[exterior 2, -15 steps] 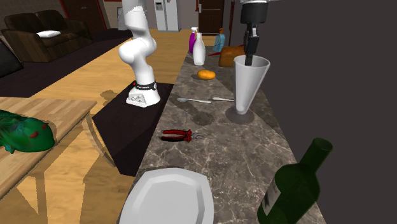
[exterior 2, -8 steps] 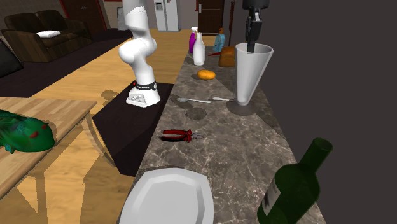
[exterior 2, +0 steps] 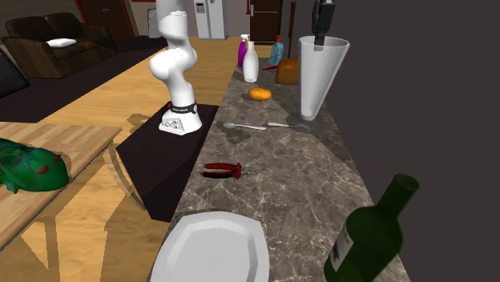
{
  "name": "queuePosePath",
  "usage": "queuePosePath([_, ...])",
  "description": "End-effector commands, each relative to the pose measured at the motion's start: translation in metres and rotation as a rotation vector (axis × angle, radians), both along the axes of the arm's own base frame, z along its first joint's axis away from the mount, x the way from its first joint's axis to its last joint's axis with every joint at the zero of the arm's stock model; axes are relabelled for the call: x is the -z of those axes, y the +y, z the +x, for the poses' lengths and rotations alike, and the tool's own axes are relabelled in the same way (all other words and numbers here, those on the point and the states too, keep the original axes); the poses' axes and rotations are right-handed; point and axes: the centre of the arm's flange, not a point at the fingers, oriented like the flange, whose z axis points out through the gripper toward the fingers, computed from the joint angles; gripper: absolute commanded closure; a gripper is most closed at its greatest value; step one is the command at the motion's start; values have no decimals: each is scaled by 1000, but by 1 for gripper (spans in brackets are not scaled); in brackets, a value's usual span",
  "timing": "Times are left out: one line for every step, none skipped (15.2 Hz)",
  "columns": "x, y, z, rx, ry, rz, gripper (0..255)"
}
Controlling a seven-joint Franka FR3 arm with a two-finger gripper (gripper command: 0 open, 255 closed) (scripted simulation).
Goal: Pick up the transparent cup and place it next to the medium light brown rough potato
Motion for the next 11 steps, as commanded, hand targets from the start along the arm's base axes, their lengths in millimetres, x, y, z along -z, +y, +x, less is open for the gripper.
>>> queuePosePath([-11,-1,0,0,0,0,255])
queuePosePath([-16,-1,0,0,0,0,255])
queuePosePath([-21,-1,0,0,0,0,255])
queuePosePath([-27,-1,0,0,0,0,255])
queuePosePath([-32,-1,0,0,0,0,255])
queuePosePath([-37,-1,0,0,0,0,255])
queuePosePath([-42,-1,0,0,0,0,255])
queuePosePath([-48,-1,0,0,0,0,255])
queuePosePath([-53,-1,0,0,0,0,255])
queuePosePath([-58,-1,0,0,0,0,255])
queuePosePath([-59,-1,0,0,0,0,255])
